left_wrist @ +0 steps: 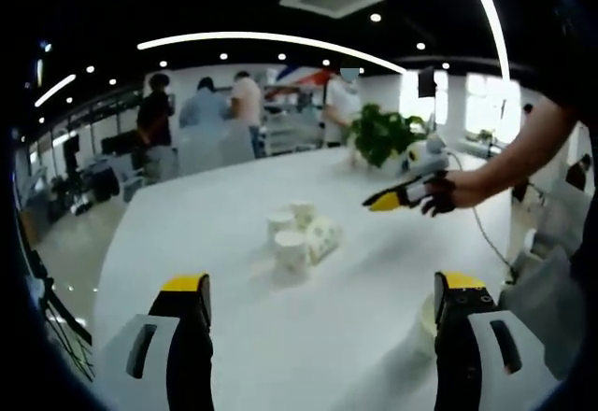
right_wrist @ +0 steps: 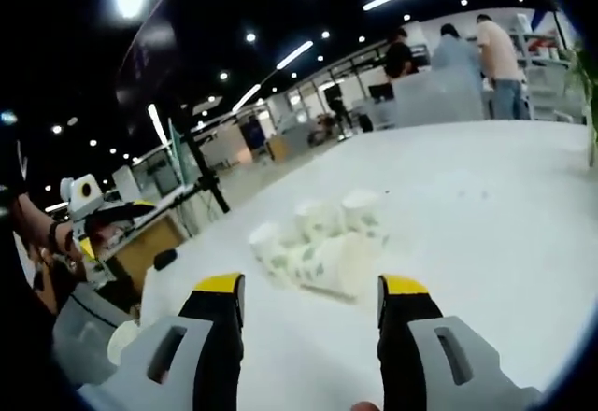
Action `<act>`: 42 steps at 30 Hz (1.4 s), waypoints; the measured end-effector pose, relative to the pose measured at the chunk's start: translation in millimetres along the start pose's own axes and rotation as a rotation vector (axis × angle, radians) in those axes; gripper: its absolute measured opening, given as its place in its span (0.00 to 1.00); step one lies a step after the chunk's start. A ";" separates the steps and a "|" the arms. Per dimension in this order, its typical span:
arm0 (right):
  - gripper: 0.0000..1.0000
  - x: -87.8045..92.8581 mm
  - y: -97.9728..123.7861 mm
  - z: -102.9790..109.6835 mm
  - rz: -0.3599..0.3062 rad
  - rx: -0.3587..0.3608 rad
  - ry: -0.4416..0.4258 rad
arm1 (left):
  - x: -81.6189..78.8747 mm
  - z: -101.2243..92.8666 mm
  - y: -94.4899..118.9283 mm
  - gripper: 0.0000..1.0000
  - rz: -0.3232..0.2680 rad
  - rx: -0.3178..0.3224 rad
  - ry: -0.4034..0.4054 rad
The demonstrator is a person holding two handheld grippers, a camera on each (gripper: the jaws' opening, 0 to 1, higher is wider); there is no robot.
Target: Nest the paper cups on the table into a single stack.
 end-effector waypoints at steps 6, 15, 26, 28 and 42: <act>0.45 0.4 -13.9 -7.4 -0.003 -0.016 -0.027 | -0.3 -0.5 -2.6 1.00 0.003 -0.002 0.008; 0.36 2.0 -41.8 -13.4 0.029 -0.038 -0.057 | 4.0 -2.1 -1.6 1.00 0.015 0.001 0.003; 0.29 5.2 -53.5 -17.9 0.030 -0.044 -0.092 | 3.7 -0.4 1.6 1.00 0.030 0.000 0.015; 0.28 4.7 -55.6 -17.4 0.029 -0.044 -0.100 | 4.4 0.3 2.0 1.00 0.037 -0.003 0.013; 0.20 6.8 -70.1 -20.1 0.029 -0.087 -0.103 | 6.4 7.4 3.5 1.00 0.037 -0.017 0.030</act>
Point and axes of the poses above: the point that each gripper's makers call its tool centre point, and the gripper's own axes: y roughly backward along the fingers, z roughly to its left, x roughly out of its underside, the point moved 9 cm from there along y, roughly backward along the fingers, and after that the axes turned 14 degrees about y, right-handed, at the moved point
